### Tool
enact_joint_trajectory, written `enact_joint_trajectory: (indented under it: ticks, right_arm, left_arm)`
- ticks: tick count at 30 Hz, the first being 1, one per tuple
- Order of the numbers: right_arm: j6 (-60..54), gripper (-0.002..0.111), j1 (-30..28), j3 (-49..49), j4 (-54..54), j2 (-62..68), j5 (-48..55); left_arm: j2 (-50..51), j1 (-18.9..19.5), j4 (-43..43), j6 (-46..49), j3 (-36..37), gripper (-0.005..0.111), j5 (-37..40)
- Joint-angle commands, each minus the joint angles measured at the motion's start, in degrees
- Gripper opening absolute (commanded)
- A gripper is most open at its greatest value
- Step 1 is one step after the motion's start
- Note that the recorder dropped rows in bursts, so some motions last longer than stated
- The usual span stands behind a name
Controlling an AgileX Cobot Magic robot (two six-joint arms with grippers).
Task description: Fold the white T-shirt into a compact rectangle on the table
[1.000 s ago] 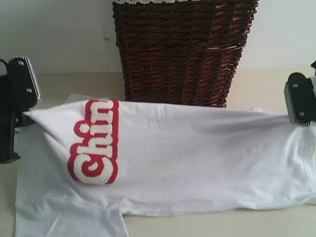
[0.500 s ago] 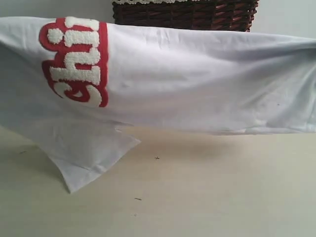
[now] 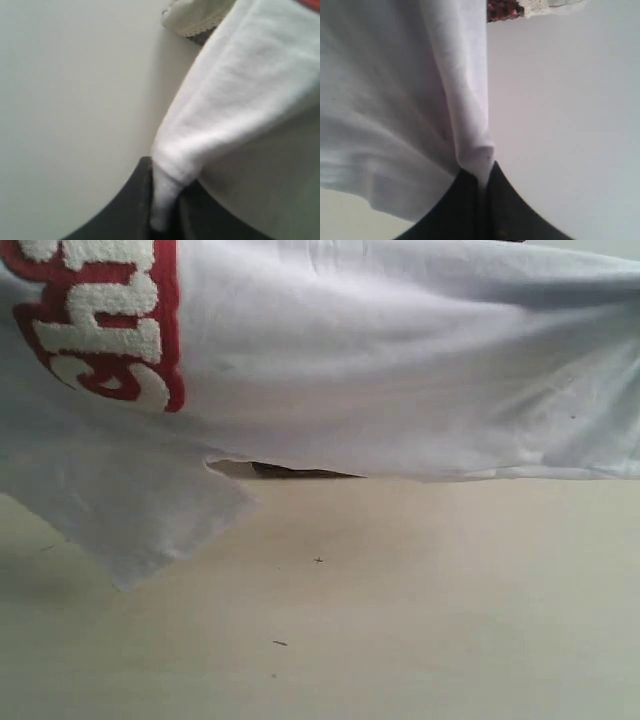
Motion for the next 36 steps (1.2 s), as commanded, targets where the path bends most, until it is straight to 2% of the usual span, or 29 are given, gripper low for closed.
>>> enact_joint_trajectory:
  ticks: [1,2,5,7,10,12,14,15,17,21,24,31,36]
  right_arm:
    - [1.01,0.0,-0.15,-0.07,1.54,-6.34,5.18]
    - [1.01,0.0,-0.15,-0.07,2.89,-7.52,6.74]
    - [1.01,0.0,-0.15,-0.07,9.14,-14.44,16.62]
    - [1.01,0.0,-0.15,-0.07,11.09,-18.53,20.58]
    - [2.25,0.0,-0.15,-0.07,11.01,-24.09,21.19]
    - [6.09,0.0,-0.15,-0.07,10.4,-27.93,27.62]
    - [10.11,0.0,-0.15,-0.07,10.16,-29.97,36.48]
    - [12.71,0.0,-0.15,-0.07,9.57,-31.46,41.63]
    - [16.51,0.0,-0.15,-0.07,8.51,-33.73,45.8]
    - [19.12,0.0,-0.15,-0.07,7.47,-36.57,49.46]
    - [19.12,0.0,-0.15,-0.07,6.53,-38.61,49.59]
    - [26.0,0.0,-0.15,-0.07,1.02,-43.55,49.59]
    - [32.39,0.0,-0.15,0.03,-4.71,-44.47,49.59]
  left_arm:
    - [-7.24,-0.01,-0.02,-0.41,-0.02,0.0,-0.04]
    - [-8.42,-0.01,-0.02,-0.41,-0.02,0.0,1.42]
    - [-14.19,-0.01,-0.33,-0.41,-0.02,0.0,14.11]
    - [-17.2,-0.01,-2.9,-0.41,-0.02,0.0,16.53]
    - [-20.83,-0.01,-5.37,-0.41,-0.02,0.0,15.72]
    - [-23.14,-0.01,-10.67,-0.41,-0.02,0.0,19.77]
    - [-24.6,-0.01,-14.09,-0.08,-0.02,0.0,26.79]
    - [-25.29,-0.01,-16.17,1.82,-0.02,0.0,32.87]
    - [-26.18,-0.01,-20.01,4.33,-0.02,0.0,39.43]
    - [-26.92,-0.01,-28.3,4.59,-0.02,0.0,44.04]
    - [-27.89,-0.01,-32.45,8.16,-0.02,0.0,45.63]
    - [-32.98,-0.01,-33.65,9.45,-0.02,0.0,47.39]
    - [-36.63,0.1,-33.65,4.37,-0.02,0.0,50.99]
